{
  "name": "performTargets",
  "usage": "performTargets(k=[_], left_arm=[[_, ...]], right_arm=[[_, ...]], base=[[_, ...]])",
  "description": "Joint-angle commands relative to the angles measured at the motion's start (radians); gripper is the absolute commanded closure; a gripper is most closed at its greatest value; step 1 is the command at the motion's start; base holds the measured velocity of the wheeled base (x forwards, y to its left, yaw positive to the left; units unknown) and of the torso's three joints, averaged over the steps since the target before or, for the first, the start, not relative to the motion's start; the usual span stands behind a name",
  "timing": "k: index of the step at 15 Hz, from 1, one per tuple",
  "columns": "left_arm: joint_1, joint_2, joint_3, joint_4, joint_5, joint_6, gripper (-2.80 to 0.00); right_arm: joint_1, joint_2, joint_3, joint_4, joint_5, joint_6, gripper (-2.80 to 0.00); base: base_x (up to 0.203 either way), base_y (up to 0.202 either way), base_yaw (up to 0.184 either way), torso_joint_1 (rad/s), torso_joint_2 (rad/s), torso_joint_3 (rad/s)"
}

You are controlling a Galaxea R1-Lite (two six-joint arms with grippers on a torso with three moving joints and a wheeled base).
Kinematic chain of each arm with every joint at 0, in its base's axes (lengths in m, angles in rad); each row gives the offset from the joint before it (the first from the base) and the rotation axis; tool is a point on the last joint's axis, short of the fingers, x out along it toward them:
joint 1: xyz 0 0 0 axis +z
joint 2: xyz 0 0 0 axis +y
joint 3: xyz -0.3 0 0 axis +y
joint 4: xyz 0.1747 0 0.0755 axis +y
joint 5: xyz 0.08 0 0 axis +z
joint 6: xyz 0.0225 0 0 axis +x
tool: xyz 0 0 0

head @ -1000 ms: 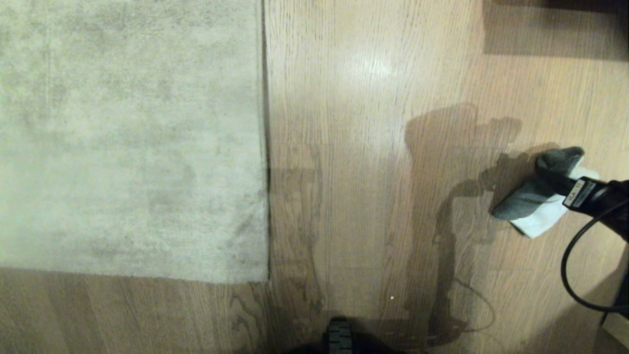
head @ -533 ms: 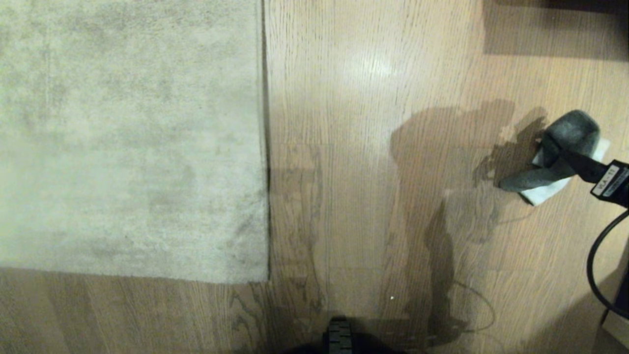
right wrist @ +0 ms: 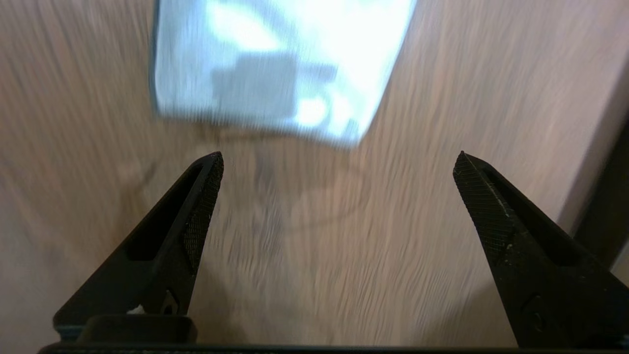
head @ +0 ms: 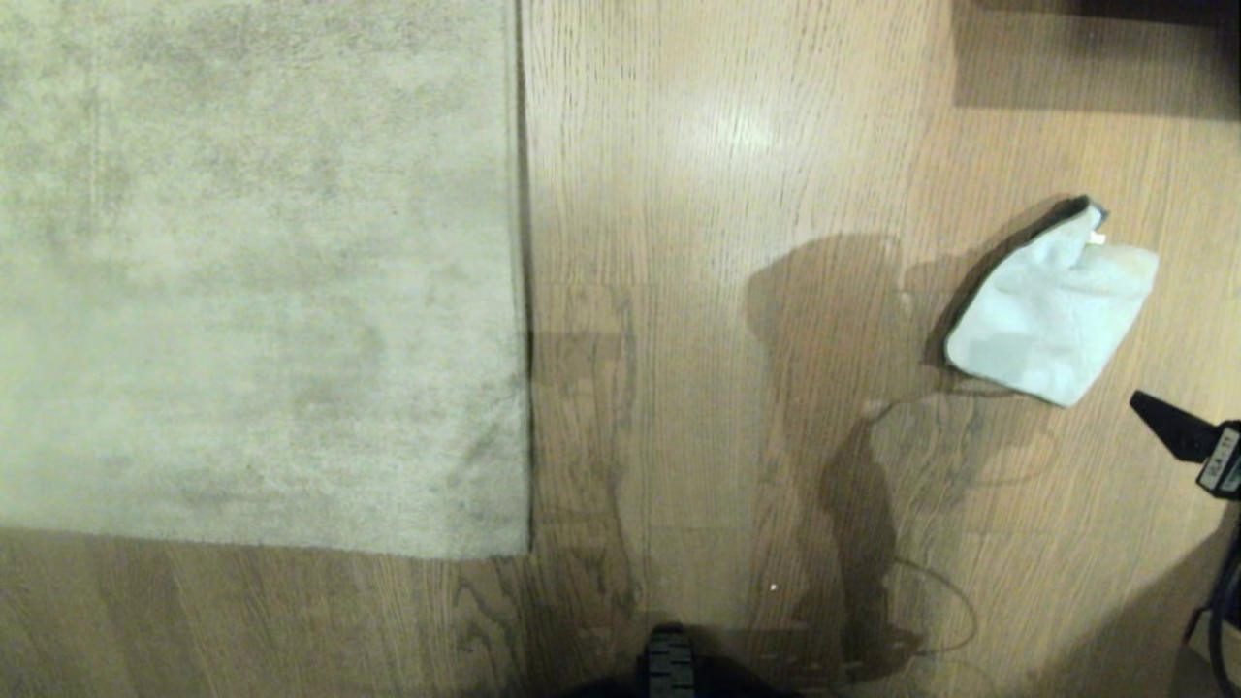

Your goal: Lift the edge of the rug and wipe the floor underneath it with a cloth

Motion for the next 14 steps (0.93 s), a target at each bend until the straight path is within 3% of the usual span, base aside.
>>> performTargets(k=[1, 5, 6, 11, 14], left_arm=[[0.000, 0.000, 0.000, 0.000, 0.000, 0.000, 0.00], [0.000, 0.000, 0.000, 0.000, 0.000, 0.000, 0.00], [0.000, 0.000, 0.000, 0.000, 0.000, 0.000, 0.00], [0.000, 0.000, 0.000, 0.000, 0.000, 0.000, 0.00], [0.000, 0.000, 0.000, 0.000, 0.000, 0.000, 0.00]], right_arm=[[-0.021, -0.014, -0.010, -0.006, -0.001, -0.002, -2.80], [-0.022, -0.072, 0.052, -0.005, 0.002, -0.001, -2.80], [-0.021, -0.093, 0.068, -0.005, 0.002, -0.002, 0.00], [-0.018, -0.196, 0.086, 0.040, 0.002, -0.019, 0.00], [0.037, -0.293, 0.133, 0.063, 0.001, -0.022, 0.00]], base=[[0.000, 0.000, 0.000, 0.000, 0.00, 0.000], [0.000, 0.000, 0.000, 0.000, 0.00, 0.000], [0.000, 0.000, 0.000, 0.000, 0.00, 0.000], [0.000, 0.000, 0.000, 0.000, 0.00, 0.000], [0.000, 0.000, 0.000, 0.000, 0.00, 0.000]])
